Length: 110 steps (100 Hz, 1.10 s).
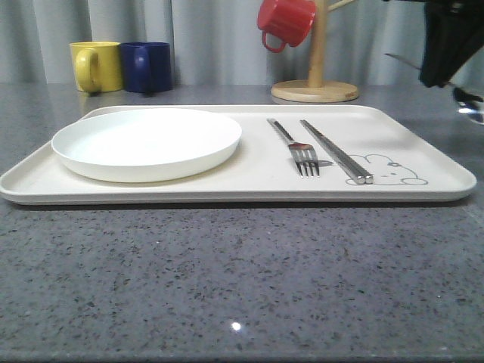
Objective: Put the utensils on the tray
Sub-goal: 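Move the right gripper back to the silver spoon and grasp it, then lower the spoon onto the tray beside the chopsticks and release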
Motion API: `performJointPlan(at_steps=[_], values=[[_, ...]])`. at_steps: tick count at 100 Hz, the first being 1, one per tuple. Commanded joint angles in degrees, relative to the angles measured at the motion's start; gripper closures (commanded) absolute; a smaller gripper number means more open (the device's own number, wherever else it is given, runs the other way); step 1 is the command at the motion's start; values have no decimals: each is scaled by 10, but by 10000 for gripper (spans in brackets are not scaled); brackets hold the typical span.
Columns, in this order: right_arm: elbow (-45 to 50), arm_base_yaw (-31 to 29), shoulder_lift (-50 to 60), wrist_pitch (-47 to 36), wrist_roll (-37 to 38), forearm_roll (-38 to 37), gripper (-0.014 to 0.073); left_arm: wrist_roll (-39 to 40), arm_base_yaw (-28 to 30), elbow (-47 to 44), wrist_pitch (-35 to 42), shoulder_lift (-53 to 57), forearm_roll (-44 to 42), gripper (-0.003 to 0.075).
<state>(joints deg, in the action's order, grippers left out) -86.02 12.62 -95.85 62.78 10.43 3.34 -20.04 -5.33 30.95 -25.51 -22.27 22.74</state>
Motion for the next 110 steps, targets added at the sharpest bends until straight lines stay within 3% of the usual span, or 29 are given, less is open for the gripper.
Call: performJointPlan(at_steps=[1,26,84,99,110], values=[[-16,29,11,-33,28,-4,650,0,1,16,39,-4,7,739],[-16,66,-36,-47,46,-8,650,0,1,16,39,-4,7,739],[-16,66,-78,-43,65,-33,643,0,1,16,39,-4,7,739],[-16,66,-81,-39,65,-33,553,0,1,16,39,-4,7,739],[-16,66,-81,-38,65,-33,424,0,1,16,39,-4,7,739]])
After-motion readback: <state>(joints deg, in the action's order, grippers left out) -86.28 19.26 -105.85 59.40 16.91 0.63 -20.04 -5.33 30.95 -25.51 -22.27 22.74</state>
